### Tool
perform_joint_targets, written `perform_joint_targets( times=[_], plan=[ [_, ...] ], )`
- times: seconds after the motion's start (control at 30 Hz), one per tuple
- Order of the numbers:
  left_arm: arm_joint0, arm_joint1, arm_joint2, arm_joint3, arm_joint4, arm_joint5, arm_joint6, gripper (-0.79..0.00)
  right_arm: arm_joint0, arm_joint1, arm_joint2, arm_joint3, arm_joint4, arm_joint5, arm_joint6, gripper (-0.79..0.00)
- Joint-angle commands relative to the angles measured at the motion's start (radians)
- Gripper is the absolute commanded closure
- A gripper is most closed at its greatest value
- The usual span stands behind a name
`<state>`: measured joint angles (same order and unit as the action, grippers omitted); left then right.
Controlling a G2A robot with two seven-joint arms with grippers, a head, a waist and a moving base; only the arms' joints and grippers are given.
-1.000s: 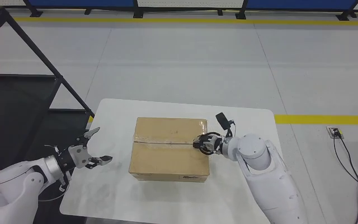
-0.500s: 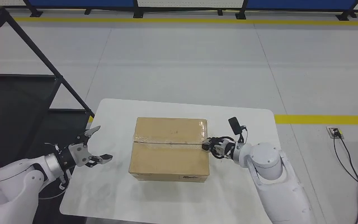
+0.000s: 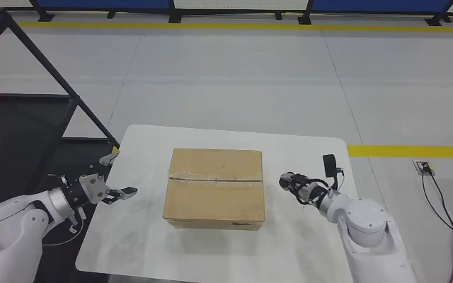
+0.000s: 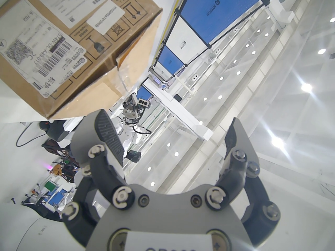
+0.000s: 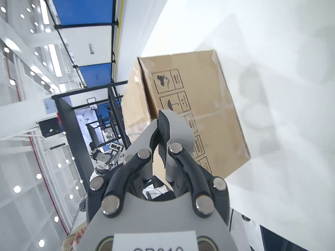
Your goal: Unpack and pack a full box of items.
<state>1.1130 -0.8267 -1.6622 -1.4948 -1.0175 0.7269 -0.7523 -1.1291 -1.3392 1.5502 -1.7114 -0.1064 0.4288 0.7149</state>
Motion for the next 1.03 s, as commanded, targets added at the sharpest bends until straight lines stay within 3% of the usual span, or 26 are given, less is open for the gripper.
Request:
perform_joint_targets(
  times=[0.0, 0.07, 0.1, 0.3, 0.4, 0.5, 1.0],
  plan=[
    [-0.004, 0.002, -0.006, 0.009, -0.002, 0.001, -0.002, -0.785, -0.041, 0.002, 0.039, -0.024, 0.035, -0.066, -0.038, -0.785],
    [-0.005, 0.003, -0.009, 0.012, -0.003, 0.003, -0.006, -0.785, -0.048, 0.002, 0.045, -0.027, 0.042, -0.078, -0.042, -0.785],
    [-0.005, 0.002, -0.009, 0.012, -0.003, 0.003, -0.005, -0.784, -0.051, 0.002, 0.046, -0.028, 0.043, -0.087, -0.043, -0.237],
    [-0.005, 0.003, -0.009, 0.012, -0.003, 0.003, -0.006, -0.784, -0.048, 0.002, 0.044, -0.027, 0.041, -0.078, -0.042, -0.577],
    [-0.005, 0.003, -0.009, 0.012, -0.003, 0.003, -0.006, -0.785, -0.048, 0.002, 0.044, -0.027, 0.041, -0.078, -0.042, -0.696],
    [-0.005, 0.003, -0.009, 0.012, -0.003, 0.003, -0.006, -0.784, -0.048, 0.002, 0.044, -0.027, 0.041, -0.078, -0.042, -0.764],
    [-0.005, 0.003, -0.009, 0.012, -0.003, 0.003, -0.006, -0.784, -0.048, 0.002, 0.044, -0.027, 0.041, -0.078, -0.042, -0.785]
  ],
)
